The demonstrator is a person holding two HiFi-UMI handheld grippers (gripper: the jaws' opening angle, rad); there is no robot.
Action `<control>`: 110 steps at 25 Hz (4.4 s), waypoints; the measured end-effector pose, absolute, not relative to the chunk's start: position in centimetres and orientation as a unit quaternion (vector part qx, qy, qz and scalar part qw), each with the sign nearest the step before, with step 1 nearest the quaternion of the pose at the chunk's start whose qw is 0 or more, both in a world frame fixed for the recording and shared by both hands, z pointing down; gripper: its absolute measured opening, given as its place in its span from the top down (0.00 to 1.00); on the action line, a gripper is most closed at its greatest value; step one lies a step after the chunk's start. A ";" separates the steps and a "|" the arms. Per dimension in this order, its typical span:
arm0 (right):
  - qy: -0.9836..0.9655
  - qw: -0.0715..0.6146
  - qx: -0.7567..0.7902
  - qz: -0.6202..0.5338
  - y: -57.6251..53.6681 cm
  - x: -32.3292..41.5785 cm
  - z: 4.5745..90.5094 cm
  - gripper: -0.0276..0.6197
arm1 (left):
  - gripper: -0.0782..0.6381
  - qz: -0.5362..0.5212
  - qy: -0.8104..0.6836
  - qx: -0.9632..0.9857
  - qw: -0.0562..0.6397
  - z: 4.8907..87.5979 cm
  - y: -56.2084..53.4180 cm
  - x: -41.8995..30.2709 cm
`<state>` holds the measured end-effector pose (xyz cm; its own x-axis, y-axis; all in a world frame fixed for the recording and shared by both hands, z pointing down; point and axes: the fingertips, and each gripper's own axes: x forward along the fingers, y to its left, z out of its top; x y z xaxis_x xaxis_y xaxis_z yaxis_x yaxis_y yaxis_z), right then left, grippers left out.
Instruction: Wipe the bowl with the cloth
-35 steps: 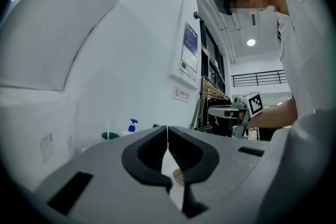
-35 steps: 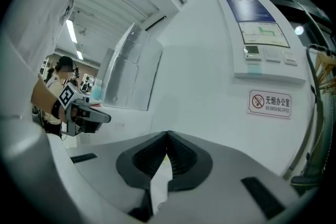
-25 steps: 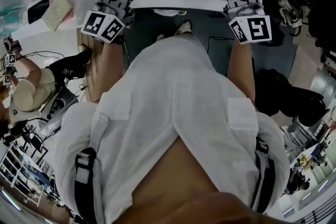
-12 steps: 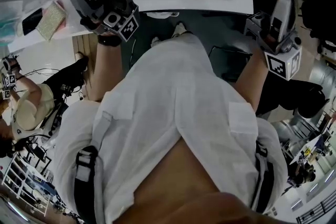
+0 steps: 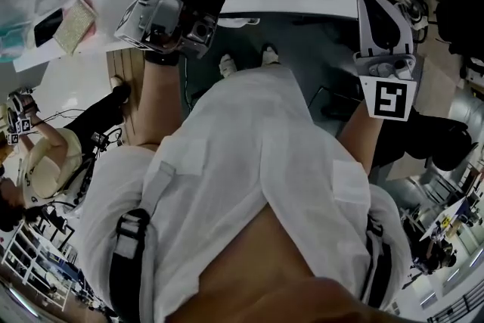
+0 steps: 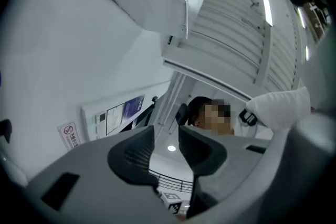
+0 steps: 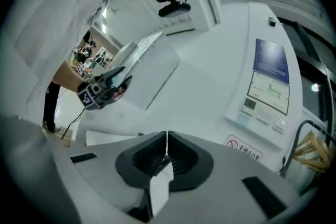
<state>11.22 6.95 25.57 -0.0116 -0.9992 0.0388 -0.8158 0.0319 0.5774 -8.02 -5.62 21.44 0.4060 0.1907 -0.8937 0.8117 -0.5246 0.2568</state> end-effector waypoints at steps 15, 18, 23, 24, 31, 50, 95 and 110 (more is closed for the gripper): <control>-0.724 0.035 0.688 -0.037 14.7 20.8 33.6 0.91 | 0.86 -0.004 -0.191 0.978 0.080 35.2 -1.2 -0.6; -0.730 0.024 0.683 -0.028 17.7 22.5 34.5 0.91 | 0.86 -0.026 -0.193 0.976 0.101 35.5 2.1 0.4; -0.742 0.023 0.669 -0.031 20.7 23.9 34.7 0.91 | 0.86 -0.036 -0.194 0.974 0.107 35.6 6.4 1.7; -0.744 0.023 0.667 -0.033 20.9 24.0 34.7 0.91 | 0.86 -0.036 -0.190 0.976 0.104 35.6 6.9 2.0; -0.759 0.012 0.650 -0.034 19.7 24.0 34.9 0.91 | 0.86 -0.039 -0.195 0.974 0.105 35.9 6.8 2.6; -0.808 0.121 0.575 0.045 0.7 26.4 43.7 0.90 | 0.86 0.060 -0.115 0.984 0.121 45.0 -8.1 12.5; -0.813 0.444 0.268 0.263 -0.1 22.8 72.5 0.61 | 0.78 0.511 -0.069 0.817 0.258 76.5 -8.7 22.3; -0.809 0.308 0.418 0.275 -5.3 26.1 64.7 0.89 | 0.86 0.469 -0.163 0.835 0.239 71.2 -13.1 16.8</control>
<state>26.09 -5.35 64.68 -0.4616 -0.5067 0.7281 -0.8453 0.5003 -0.1876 16.81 -13.13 71.22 0.5073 -0.0488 0.8604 -0.4969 -0.8323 0.2457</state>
